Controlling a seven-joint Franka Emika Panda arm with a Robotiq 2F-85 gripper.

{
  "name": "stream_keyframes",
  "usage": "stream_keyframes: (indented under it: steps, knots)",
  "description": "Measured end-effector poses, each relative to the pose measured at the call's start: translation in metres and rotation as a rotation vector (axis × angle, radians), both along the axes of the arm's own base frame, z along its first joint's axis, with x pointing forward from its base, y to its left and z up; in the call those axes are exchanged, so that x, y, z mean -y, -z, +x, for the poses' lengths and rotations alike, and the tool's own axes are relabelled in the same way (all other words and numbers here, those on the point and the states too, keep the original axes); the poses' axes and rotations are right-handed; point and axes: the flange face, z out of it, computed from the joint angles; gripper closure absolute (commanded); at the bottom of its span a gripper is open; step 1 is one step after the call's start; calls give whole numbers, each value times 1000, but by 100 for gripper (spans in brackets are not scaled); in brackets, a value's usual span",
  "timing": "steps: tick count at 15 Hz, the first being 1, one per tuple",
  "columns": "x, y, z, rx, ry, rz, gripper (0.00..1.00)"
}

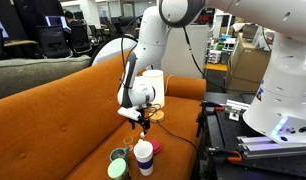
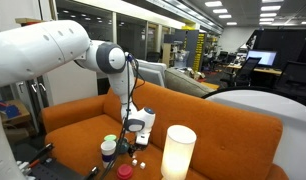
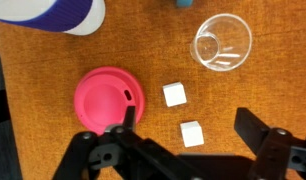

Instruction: Place one white cube from the sofa in the blue mug

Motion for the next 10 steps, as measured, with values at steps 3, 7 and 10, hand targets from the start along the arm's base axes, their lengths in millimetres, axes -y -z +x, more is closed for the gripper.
stream_keyframes:
  steps: [3,7,10]
  knots:
    - [16,24,1,-16,109,-26,0]
    - [28,43,7,-28,186,-43,0]
    - [36,58,11,-52,221,-57,0]
